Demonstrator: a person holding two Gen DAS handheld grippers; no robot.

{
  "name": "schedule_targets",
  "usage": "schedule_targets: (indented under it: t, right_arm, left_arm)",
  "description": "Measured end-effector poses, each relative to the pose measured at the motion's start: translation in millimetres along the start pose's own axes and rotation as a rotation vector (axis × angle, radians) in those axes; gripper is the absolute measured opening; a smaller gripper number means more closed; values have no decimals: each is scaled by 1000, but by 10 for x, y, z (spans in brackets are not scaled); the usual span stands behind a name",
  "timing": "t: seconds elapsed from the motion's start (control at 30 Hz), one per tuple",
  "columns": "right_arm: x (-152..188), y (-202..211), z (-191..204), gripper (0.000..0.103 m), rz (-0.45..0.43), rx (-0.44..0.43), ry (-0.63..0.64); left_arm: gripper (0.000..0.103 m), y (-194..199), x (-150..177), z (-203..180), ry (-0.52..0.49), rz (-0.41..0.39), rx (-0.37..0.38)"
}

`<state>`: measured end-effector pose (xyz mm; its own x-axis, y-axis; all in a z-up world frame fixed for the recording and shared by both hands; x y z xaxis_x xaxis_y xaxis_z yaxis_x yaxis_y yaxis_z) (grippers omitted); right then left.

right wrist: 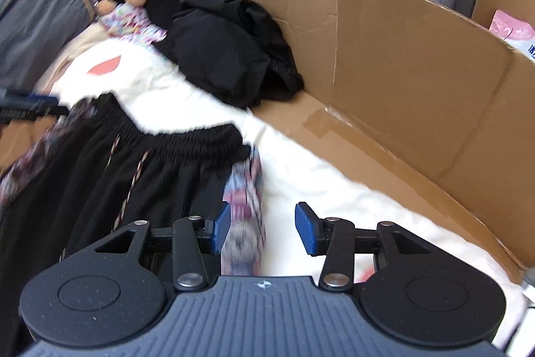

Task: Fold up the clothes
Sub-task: 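Open both tools and release the trousers flat on the duvet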

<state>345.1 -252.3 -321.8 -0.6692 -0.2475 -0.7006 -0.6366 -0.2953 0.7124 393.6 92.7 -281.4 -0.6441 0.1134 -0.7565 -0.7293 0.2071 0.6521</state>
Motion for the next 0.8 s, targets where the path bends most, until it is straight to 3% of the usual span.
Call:
schedule_targets:
  t: [0.2,0.47,0.8]
  right_arm:
    - [405,389,-14,47,64,-42,-3]
    - [1008,735,-73,47,128,-73,-24]
    - [1615,869,-26,46,192,-135,-77]
  left_arm:
    - [67,-15,-22,-500,-52,25,53]
    - [67,1,198,-1059,-122,111,89]
    - [67,192,392,-1515,-234,160,98]
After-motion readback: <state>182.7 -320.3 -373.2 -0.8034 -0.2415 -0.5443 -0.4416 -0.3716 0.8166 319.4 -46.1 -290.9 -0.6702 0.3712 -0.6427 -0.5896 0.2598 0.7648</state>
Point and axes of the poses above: each gripper's, at about its wrist camera, not at the fingertips, and y roughly against the way its jaws point, z to its left, x to its underside, the point moved 4 cm from there along -y, roughly the way its jaws point, and after that the axes turned 5 degrees about -z, right-handed, at the moved point
